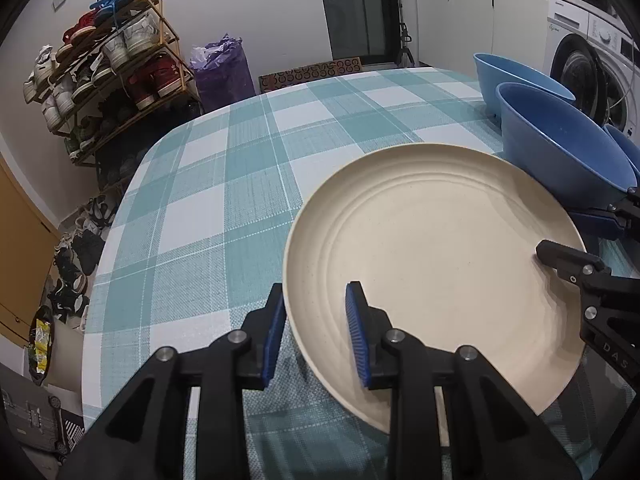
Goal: Organize plates and bowls
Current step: 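Lower the larger plate onto the smaller plate and open both tools, then withdraw both open tools up from the stacked plates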
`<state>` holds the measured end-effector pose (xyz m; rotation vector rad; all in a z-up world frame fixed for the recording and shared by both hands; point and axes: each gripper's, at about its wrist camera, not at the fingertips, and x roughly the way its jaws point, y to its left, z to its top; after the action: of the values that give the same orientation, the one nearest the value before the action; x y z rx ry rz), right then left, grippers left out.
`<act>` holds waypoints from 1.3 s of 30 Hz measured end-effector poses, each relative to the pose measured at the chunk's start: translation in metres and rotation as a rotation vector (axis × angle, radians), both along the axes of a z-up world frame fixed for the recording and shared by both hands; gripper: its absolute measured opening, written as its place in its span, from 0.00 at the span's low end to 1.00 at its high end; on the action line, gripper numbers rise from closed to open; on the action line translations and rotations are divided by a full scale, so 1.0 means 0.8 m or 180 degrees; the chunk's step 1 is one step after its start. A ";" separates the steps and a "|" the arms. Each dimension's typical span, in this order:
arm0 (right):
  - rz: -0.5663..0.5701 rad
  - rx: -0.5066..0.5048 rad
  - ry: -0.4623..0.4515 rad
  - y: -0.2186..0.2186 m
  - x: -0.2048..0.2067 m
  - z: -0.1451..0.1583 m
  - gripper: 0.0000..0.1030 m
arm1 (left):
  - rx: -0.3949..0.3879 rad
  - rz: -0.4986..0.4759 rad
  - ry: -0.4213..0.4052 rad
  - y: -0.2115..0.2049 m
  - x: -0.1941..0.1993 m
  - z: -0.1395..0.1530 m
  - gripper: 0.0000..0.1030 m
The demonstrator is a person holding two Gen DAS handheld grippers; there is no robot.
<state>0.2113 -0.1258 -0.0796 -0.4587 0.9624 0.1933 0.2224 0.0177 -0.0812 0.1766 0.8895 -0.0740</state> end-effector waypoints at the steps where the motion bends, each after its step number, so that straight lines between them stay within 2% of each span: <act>1: -0.0001 -0.0003 0.0001 0.000 0.001 0.000 0.31 | 0.0006 -0.0002 -0.0003 0.000 0.000 0.000 0.27; 10: -0.0002 -0.0057 -0.0041 0.004 0.000 -0.002 0.33 | 0.0040 -0.0008 -0.0016 -0.002 -0.001 0.000 0.27; 16: 0.0050 0.0015 -0.0006 0.004 -0.003 0.000 0.42 | 0.0044 -0.0011 -0.0010 -0.002 -0.001 0.000 0.31; 18: 0.0056 0.0040 -0.0006 0.003 -0.003 0.002 0.44 | 0.0011 -0.0014 0.0004 -0.002 -0.002 0.000 0.35; 20: 0.0074 0.0087 -0.0005 0.002 -0.004 0.005 0.47 | 0.0000 -0.0006 0.0000 -0.002 -0.004 0.001 0.47; 23: 0.0108 0.0160 -0.0002 0.003 -0.007 0.012 0.52 | -0.0019 0.0011 -0.0014 0.000 -0.008 0.005 0.54; 26: 0.0191 0.0261 -0.0008 0.007 -0.013 0.018 0.72 | -0.0111 0.0057 -0.0004 0.008 -0.013 0.011 0.55; 28: 0.0239 0.0346 -0.0033 0.011 -0.017 0.024 0.76 | -0.0177 0.0090 -0.0003 0.015 -0.018 0.015 0.57; 30: 0.0285 0.0424 -0.0022 0.014 -0.019 0.028 0.79 | -0.0227 0.0131 -0.0025 0.022 -0.024 0.020 0.65; 31: 0.0298 0.0465 -0.0011 0.015 -0.020 0.029 0.81 | -0.0254 0.0156 -0.0053 0.027 -0.028 0.023 0.78; 32: 0.0311 0.0510 0.0001 0.016 -0.021 0.031 0.84 | -0.0294 0.0184 -0.0110 0.031 -0.033 0.028 0.86; 34: 0.0341 0.0593 -0.0009 0.019 -0.024 0.036 0.85 | -0.0373 0.0221 -0.0190 0.041 -0.042 0.037 0.92; 36: 0.0349 0.0634 -0.0027 0.021 -0.026 0.039 0.95 | -0.0457 0.0223 -0.0196 0.048 -0.049 0.043 0.97; 37: 0.0354 0.0657 -0.0040 0.022 -0.027 0.041 0.97 | -0.0502 0.0232 -0.0204 0.052 -0.052 0.045 1.00; 39: 0.0378 0.0706 -0.0029 0.024 -0.029 0.044 0.99 | -0.0601 0.0253 -0.0228 0.059 -0.060 0.050 1.00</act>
<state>0.1879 -0.1065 -0.0445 -0.3122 0.8937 0.4007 0.1744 0.0648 -0.0413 -0.0320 0.8122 -0.0768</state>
